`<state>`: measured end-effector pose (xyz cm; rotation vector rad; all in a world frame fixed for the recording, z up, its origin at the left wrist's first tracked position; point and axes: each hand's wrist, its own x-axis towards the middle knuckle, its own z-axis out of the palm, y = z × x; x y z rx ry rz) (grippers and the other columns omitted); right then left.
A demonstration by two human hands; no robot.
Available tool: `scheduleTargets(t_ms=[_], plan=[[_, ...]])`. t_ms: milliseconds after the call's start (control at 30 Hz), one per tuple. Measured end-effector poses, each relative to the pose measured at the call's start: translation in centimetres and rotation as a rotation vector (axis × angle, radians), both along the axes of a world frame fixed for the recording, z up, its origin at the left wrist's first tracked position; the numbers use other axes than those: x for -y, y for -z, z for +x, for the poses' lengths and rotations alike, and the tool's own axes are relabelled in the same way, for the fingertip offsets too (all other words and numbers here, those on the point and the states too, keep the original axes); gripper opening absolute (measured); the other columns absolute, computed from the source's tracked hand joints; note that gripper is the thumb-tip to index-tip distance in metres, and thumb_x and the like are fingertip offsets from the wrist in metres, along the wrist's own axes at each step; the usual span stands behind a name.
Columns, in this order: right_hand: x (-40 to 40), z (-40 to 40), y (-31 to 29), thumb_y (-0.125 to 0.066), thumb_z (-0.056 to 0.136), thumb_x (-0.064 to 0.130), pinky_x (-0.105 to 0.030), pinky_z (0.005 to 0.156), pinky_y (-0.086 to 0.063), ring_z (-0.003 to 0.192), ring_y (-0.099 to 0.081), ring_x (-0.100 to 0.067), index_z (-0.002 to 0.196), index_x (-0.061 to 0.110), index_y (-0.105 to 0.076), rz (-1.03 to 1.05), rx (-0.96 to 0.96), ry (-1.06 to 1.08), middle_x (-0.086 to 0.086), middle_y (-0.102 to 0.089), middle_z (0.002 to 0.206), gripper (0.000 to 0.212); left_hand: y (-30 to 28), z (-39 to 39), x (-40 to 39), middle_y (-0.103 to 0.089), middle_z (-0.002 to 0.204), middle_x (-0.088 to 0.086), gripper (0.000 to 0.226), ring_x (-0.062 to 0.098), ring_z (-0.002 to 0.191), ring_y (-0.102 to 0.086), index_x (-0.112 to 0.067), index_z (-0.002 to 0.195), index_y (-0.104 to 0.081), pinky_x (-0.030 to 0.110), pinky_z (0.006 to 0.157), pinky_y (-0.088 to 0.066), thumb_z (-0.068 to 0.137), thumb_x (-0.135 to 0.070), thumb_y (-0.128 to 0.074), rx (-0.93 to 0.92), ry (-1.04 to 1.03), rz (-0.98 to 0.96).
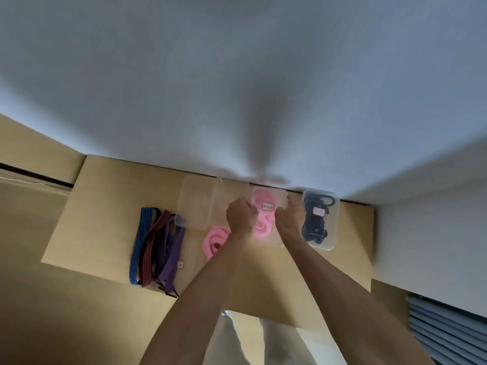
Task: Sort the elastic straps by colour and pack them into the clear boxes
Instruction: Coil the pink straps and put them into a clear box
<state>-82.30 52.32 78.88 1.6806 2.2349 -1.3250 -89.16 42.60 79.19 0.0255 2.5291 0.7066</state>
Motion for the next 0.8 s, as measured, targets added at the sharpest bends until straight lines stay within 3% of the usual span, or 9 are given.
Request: scheduleTargets(t_ms=[167, 300, 367, 433, 567, 700, 800], plan=[[-0.4, 1.0, 1.1, -0.054, 0.090, 0.009, -0.038, 0.102, -0.046, 0.122, -0.053, -0.029, 0.136, 0.014, -0.052, -0.060, -0.071, -0.009, -0.010, -0.055, 0.133, 0.047, -0.1, -0.1, -0.6, -0.065, 0.107, 0.009, 0.020, 0.028, 0.095, -0.065, -0.004, 0.102, -0.070, 0.033, 0.073, -0.045, 0.093, -0.015, -0.055, -0.046, 0.038, -0.068], [0.4, 0.1, 0.9, -0.048, 0.093, 0.000, -0.026, 0.079, -0.047, 0.102, -0.063, -0.031, 0.125, 0.007, -0.062, 0.006, -0.139, 0.126, -0.014, -0.066, 0.112, 0.036, -0.1, -1.0, -0.1, -0.069, 0.093, 0.009, 0.018, 0.028, 0.085, -0.064, -0.003, 0.091, -0.069, 0.035, 0.069, -0.049, 0.090, -0.012, -0.054, -0.032, -0.002, -0.056], [0.9, -0.3, 0.9, -0.047, 0.092, -0.004, -0.030, 0.077, -0.049, 0.090, -0.063, -0.029, 0.115, 0.001, -0.066, 0.092, -0.176, 0.163, -0.014, -0.068, 0.100, 0.030, 0.0, -1.2, 0.3, -0.069, 0.084, 0.008, 0.015, 0.026, 0.076, -0.060, -0.004, 0.084, -0.067, 0.033, 0.061, -0.044, 0.087, -0.010, -0.054, -0.032, -0.032, -0.021], [1.0, -0.7, 1.0, -0.049, 0.091, 0.000, -0.029, 0.074, -0.044, 0.083, -0.056, -0.023, 0.109, 0.004, -0.065, 0.051, -0.209, 0.166, -0.007, -0.064, 0.093, 0.024, 0.2, -1.4, 0.6, -0.068, 0.081, 0.011, 0.013, 0.028, 0.075, -0.061, -0.003, 0.082, -0.065, 0.035, 0.061, -0.046, 0.087, -0.009, -0.055, -0.037, -0.051, 0.015], [1.2, -1.1, 1.6, -0.056, 0.094, 0.012, -0.032, 0.091, -0.047, 0.099, -0.056, -0.020, 0.133, 0.014, -0.055, -0.069, -0.096, 0.130, -0.004, -0.061, 0.112, 0.039, 0.6, -1.5, 0.7, -0.070, 0.083, 0.013, 0.014, 0.032, 0.079, -0.064, 0.000, 0.085, -0.067, 0.040, 0.070, -0.051, 0.088, -0.009, -0.057, -0.028, -0.015, 0.066], [0.4, -0.7, 2.0, -0.050, 0.093, 0.004, -0.032, 0.077, -0.050, 0.096, -0.064, -0.029, 0.134, 0.012, -0.056, -0.070, 0.010, 0.185, -0.014, -0.066, 0.109, 0.042, 0.6, -1.2, 0.4, -0.071, 0.088, 0.015, 0.015, 0.033, 0.082, -0.065, 0.001, 0.090, -0.068, 0.040, 0.072, -0.051, 0.090, -0.010, -0.058, -0.021, 0.014, 0.080], [-0.1, 0.4, 2.1, -0.051, 0.092, 0.004, -0.032, 0.083, -0.049, 0.109, -0.062, -0.034, 0.134, 0.012, -0.055, -0.117, 0.094, 0.215, -0.015, -0.064, 0.119, 0.043, 0.5, -0.9, 0.2, -0.073, 0.090, 0.011, 0.015, 0.025, 0.077, -0.063, -0.004, 0.092, -0.071, 0.030, 0.062, -0.046, 0.091, -0.012, -0.059, 0.004, 0.068, 0.057]])
